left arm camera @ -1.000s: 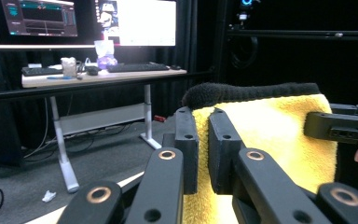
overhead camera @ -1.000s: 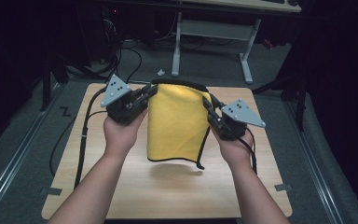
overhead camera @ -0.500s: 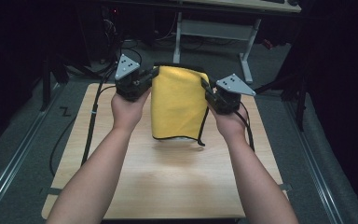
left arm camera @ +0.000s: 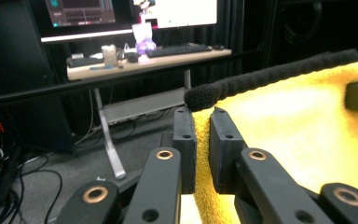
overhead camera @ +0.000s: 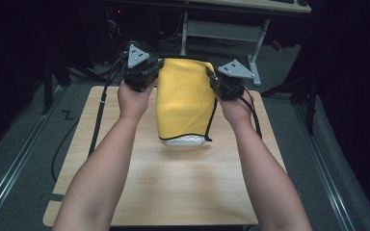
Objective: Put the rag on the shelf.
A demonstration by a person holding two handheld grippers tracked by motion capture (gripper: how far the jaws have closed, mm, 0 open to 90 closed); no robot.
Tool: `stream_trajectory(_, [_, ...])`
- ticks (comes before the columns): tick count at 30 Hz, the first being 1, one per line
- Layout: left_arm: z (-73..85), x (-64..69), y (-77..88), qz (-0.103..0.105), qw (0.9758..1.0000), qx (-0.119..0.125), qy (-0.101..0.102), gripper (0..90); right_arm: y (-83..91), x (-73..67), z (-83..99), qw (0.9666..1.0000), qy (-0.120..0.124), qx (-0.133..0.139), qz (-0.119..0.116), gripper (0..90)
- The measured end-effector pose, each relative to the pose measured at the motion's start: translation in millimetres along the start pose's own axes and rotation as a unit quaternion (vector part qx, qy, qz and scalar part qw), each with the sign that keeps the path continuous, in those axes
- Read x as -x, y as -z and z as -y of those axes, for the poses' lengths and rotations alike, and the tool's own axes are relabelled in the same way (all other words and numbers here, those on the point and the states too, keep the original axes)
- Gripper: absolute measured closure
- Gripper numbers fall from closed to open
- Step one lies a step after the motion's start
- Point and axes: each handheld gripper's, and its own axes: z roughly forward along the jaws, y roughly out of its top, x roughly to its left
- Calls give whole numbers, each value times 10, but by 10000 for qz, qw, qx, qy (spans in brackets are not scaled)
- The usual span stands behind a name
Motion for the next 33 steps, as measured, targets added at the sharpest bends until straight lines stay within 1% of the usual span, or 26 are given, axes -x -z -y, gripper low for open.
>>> stream_trajectory(2, [46, -31, -30, 10, 10000, -76, 26, 823, -33, 3, 25, 10000, -5, -31, -15, 778])
stream_trajectory(3, [77, -45, -56, -27, 9998, -195, 17, 823, -53, 5, 45, 10000, 17, -74, -51, 779])
stream_trajectory(4, [104, -64, -89, -32, 9992, -389, 54, 831, -74, 2, 71, 9999, 38, -123, -93, 780])
stream_trajectory(5, [128, -80, -110, -18, 9985, -532, 120, 835, -98, -4, 96, 9996, 66, -216, -145, 780])
stream_trajectory(6, [162, -83, -117, -10, 9983, -563, 122, 835, -121, -13, 124, 9993, 104, -302, -178, 781])
stream_trajectory(7, [202, -77, -125, -23, 9982, -597, 77, 836, -136, -23, 154, 9992, 146, -338, -166, 781])
stream_trajectory(8, [245, -73, -140, -37, 9976, -691, 53, 837, -146, -27, 183, 9990, 162, -366, -178, 781])
stream_trajectory(9, [288, -69, -153, -21, 9971, -754, 59, 837, -159, -31, 213, 9988, 156, -419, -203, 781])
stream_trajectory(11, [365, -62, -168, -7, 9965, -829, 94, 837, -191, -38, 275, 9980, 236, -557, -197, 781])
stream_trajectory(15, [498, -64, -188, 60, 9949, -990, 157, 837, -246, -31, 356, 9959, 190, -830, -305, 780])
stream_trajectory(17, [555, -74, -191, 117, 9942, -1053, 193, 837, -257, -32, 394, 9952, 242, -888, -341, 780])
stream_trajectory(21, [663, -68, -213, 189, 9918, -1245, 202, 838, -266, -29, 481, 9944, 235, -980, -324, 782])
stream_trajectory(23, [721, -68, -221, 223, 9912, -1284, 225, 838, -262, -29, 531, 9942, 190, -1011, -309, 782])
stream_trajectory(26, [810, -76, -242, 296, 9894, -1391, 309, 842, -267, -17, 615, 9939, 112, -1042, -351, 781])
stream_trajectory(29, [896, -85, -260, 340, 9877, -1497, 308, 846, -276, -22, 692, 9932, 20, -1087, -404, 782])
stream_trajectory(31, [940, -103, -260, 395, 9871, -1501, 385, 847, -280, -3, 728, 9930, -118, -1050, -534, 781])
stream_trajectory(32, [955, -107, -262, 421, 9866, -1519, 418, 847, -282, 11, 741, 9924, -254, -1058, -581, 780])
stream_trajectory(33, [968, -104, -263, 435, 9864, -1531, 402, 848, -288, 27, 755, 9919, -309, -1057, -637, 780])
